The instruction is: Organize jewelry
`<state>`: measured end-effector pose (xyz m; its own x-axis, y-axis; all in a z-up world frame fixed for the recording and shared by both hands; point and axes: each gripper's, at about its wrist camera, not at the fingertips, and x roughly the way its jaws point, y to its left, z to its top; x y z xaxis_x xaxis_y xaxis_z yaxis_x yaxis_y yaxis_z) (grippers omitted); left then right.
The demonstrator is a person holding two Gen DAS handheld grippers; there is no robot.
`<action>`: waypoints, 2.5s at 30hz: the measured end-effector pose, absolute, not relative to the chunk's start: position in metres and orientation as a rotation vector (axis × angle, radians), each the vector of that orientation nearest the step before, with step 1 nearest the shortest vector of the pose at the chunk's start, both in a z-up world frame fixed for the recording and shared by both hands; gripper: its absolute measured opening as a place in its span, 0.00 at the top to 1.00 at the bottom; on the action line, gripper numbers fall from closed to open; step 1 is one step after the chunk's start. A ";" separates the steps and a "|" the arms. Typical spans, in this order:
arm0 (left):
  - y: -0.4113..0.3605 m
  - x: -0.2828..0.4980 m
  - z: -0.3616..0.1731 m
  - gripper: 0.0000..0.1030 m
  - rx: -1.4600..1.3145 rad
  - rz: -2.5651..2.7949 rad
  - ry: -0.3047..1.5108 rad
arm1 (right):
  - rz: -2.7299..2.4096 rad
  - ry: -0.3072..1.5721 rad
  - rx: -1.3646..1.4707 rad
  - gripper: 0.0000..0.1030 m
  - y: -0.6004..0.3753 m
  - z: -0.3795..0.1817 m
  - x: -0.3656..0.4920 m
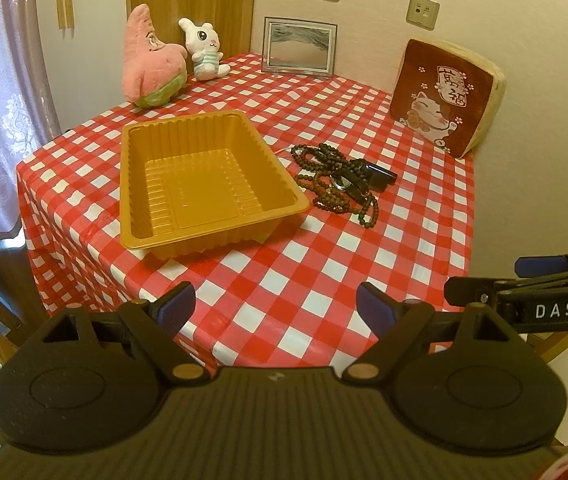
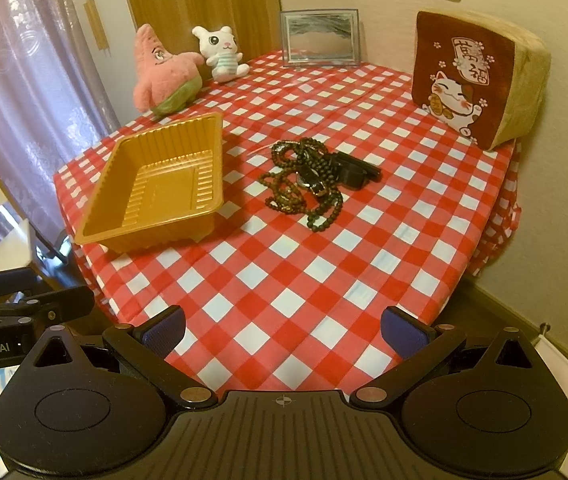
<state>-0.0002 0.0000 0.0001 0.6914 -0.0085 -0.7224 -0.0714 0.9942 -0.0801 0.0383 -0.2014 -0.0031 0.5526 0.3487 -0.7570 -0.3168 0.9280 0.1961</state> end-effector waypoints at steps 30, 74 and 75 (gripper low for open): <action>0.001 0.000 0.002 0.16 -0.107 0.035 0.808 | 0.392 0.905 0.036 0.00 -0.199 -0.005 0.044; 0.044 0.036 -0.043 0.17 -0.288 0.320 0.725 | 0.441 0.947 0.149 0.00 -0.230 -0.030 0.138; 0.048 0.036 -0.046 0.18 -0.312 0.346 0.706 | 0.446 0.952 0.155 0.00 -0.230 -0.032 0.143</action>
<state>0.0361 0.0478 -0.0461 0.7086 0.2028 -0.6758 -0.4101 0.8978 -0.1606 0.1430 -0.2303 -0.0325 0.4971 0.4337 -0.7515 -0.2997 0.8987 0.3203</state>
